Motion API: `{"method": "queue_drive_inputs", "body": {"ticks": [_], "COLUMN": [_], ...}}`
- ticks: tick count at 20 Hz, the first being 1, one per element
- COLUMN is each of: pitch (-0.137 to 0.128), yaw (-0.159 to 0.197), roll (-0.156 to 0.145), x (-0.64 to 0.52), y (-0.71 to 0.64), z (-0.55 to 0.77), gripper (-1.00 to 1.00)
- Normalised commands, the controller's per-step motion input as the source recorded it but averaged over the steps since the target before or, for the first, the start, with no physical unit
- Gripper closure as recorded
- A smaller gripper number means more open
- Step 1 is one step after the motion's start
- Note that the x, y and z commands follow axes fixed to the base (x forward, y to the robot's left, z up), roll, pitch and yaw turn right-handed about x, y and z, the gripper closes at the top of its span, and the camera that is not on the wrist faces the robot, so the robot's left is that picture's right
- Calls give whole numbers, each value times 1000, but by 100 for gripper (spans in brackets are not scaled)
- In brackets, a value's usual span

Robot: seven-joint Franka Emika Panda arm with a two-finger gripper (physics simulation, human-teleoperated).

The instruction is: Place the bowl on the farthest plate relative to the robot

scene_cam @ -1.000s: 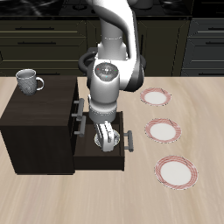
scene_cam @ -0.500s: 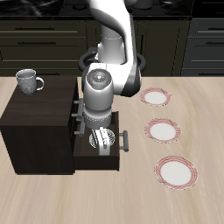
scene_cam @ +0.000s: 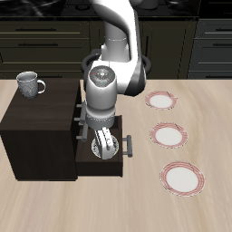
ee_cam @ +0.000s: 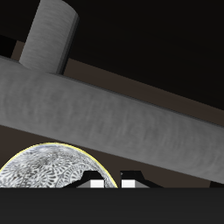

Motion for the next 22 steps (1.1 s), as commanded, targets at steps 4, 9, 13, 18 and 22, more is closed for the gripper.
{"method": "queue_drive_inputs", "body": {"ticks": [4, 9, 13, 18, 22], "pitch": [-4, -39, -108, -87, -86], "yaw": [-6, 16, 55, 66, 88], "roll": [25, 44, 34, 11, 44], "x": [-111, -161, -222, -102, -217], "y": [167, 208, 146, 29, 132], "z": [42, 239, 566, 600, 558], "gripper": [100, 100, 100, 100, 100]}}
